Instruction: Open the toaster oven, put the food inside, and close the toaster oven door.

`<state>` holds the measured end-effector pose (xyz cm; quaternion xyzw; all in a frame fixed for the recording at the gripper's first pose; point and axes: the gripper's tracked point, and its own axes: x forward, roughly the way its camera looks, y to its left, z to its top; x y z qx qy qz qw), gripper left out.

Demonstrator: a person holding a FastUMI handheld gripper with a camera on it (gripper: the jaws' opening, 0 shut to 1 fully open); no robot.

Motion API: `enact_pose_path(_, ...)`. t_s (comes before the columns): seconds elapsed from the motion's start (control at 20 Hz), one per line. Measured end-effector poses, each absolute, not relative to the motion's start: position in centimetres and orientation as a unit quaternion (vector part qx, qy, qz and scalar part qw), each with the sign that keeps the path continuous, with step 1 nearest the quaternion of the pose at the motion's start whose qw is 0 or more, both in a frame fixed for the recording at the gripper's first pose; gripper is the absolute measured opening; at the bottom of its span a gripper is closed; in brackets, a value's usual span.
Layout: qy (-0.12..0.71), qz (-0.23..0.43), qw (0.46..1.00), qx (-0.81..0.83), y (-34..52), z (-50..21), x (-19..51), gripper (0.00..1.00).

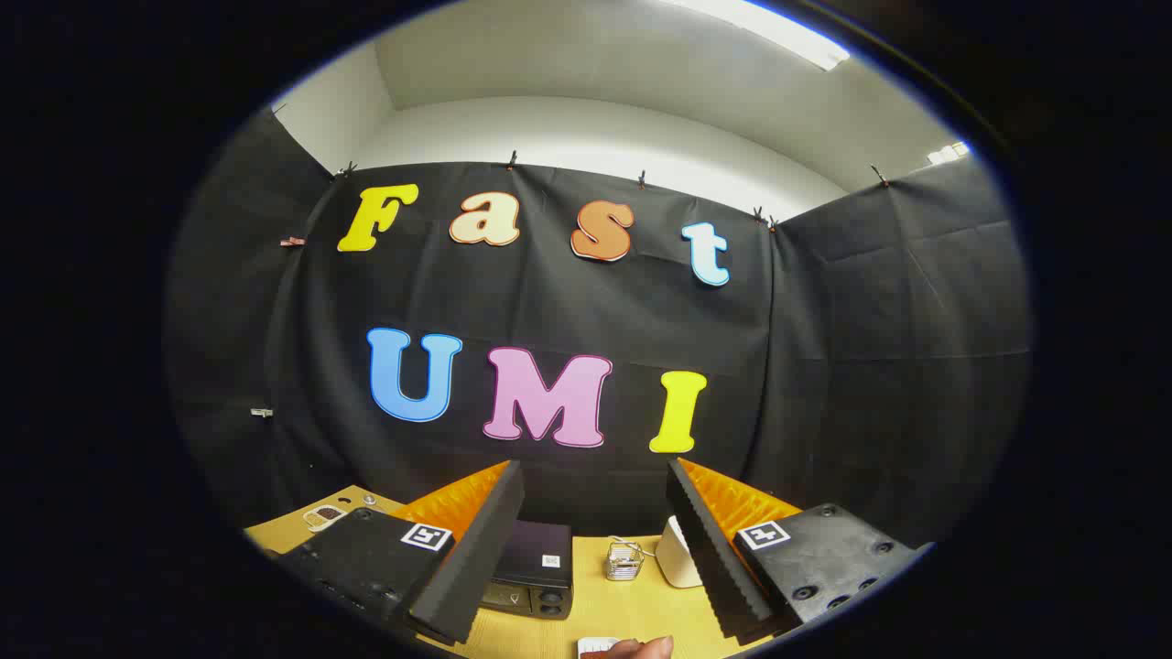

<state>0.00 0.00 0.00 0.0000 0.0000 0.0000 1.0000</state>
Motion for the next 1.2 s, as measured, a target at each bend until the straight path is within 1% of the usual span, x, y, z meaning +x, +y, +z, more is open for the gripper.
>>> enact_pose_path(0.9, 0.005, 0.004, 1.000, 0.008, 2.4, -1.5, -0.3, 0.97)
enact_pose_path(1.05, 0.015, 0.009, 1.000, 0.023, 4.0, -2.6, 0.0, 0.97)
enact_pose_path(1.2, 0.015, 0.030, 0.999, 0.028, 7.6, -3.0, 0.4, 0.97)
